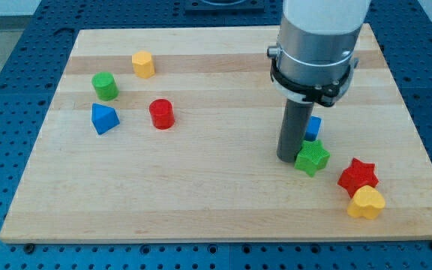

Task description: Slide the blue cube closer to the green star

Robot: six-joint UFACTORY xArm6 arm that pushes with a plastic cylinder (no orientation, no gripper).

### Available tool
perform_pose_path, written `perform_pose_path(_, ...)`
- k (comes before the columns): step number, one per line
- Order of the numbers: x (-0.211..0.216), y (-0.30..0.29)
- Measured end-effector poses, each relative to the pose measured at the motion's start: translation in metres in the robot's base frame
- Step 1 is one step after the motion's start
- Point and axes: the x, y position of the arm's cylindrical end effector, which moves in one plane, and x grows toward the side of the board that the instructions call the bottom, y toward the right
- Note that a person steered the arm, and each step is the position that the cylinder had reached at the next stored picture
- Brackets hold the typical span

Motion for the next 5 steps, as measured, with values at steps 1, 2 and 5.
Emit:
perform_pose_path(1, 0.010, 0.000)
perform_pose_path(2, 0.015, 0.012)
perform_pose_path(5, 0.005, -0.049)
